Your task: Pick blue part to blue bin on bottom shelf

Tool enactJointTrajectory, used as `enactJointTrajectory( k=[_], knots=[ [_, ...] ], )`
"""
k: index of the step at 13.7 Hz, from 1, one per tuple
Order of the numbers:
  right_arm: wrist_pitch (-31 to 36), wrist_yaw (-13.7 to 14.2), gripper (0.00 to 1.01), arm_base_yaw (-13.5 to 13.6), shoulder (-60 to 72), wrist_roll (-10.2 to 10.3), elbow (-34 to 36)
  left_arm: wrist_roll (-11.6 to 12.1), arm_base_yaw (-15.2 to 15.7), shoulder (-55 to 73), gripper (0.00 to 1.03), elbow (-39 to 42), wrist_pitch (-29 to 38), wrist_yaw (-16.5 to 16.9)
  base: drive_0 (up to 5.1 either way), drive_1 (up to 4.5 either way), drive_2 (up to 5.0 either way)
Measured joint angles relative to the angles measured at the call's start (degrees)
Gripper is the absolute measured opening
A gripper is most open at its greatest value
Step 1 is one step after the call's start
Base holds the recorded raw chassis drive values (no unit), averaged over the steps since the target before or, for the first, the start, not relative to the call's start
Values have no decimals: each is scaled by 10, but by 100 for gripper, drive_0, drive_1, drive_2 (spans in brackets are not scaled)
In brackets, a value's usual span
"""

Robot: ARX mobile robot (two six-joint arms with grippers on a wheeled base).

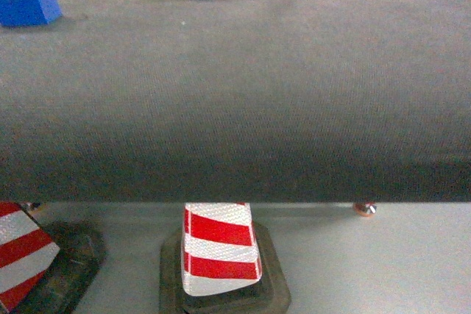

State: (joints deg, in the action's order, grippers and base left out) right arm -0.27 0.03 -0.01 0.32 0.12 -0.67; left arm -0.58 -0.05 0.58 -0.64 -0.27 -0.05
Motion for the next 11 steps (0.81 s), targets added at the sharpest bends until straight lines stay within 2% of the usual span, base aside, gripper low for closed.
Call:
enactJointTrajectory(
  k=[11],
  knots=[
    [4,0,98,0,0,0,0,0,0,0,98,0,5,0,0,0,0]
  ],
)
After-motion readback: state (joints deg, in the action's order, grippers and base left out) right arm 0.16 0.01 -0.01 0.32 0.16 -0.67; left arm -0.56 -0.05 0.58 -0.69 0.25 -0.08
